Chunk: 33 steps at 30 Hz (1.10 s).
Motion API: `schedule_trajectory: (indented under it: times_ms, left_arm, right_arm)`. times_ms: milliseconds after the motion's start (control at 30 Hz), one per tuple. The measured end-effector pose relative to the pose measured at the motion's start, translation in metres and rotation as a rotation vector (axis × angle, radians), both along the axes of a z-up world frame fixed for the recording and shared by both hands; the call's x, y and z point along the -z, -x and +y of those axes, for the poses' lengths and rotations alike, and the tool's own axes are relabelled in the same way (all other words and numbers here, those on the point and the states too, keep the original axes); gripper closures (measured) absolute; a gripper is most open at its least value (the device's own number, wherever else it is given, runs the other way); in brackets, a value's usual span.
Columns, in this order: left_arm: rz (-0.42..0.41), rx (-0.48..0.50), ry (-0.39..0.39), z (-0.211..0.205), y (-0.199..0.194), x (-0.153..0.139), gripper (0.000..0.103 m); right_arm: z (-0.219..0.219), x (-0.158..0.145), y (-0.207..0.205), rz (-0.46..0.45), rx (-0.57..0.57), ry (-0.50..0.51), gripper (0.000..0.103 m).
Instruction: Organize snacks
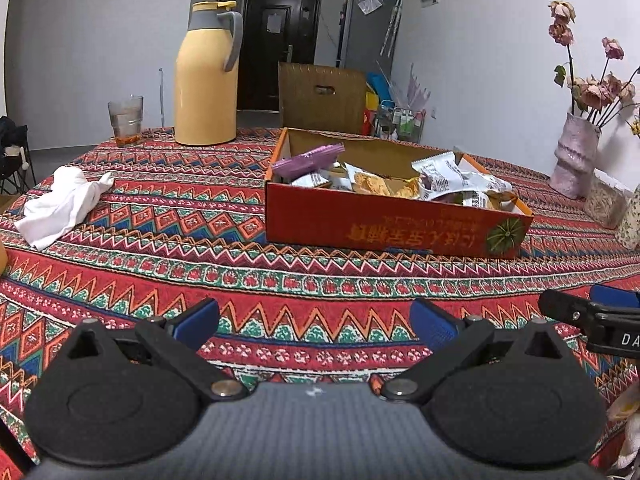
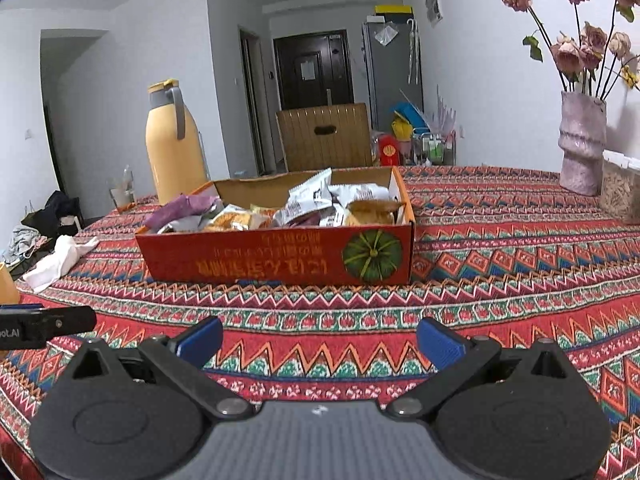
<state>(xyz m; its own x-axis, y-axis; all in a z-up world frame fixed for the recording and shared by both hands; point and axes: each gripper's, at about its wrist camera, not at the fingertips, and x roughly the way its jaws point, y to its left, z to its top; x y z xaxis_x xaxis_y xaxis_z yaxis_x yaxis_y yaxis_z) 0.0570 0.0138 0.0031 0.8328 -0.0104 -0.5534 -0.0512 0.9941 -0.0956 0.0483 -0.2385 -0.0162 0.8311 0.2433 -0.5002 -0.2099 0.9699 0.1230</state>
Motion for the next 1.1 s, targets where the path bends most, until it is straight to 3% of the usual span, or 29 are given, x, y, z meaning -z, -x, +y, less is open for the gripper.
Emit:
schedule_trajectory:
  times_ms: [1100]
  left_arm:
    - [0.006, 0.004, -0.011, -0.0022, -0.0008, 0.0017, 0.000]
  right_arm:
    - [-0.0022, 0.0073, -0.0054, 0.029, 0.006, -0.010, 0.000]
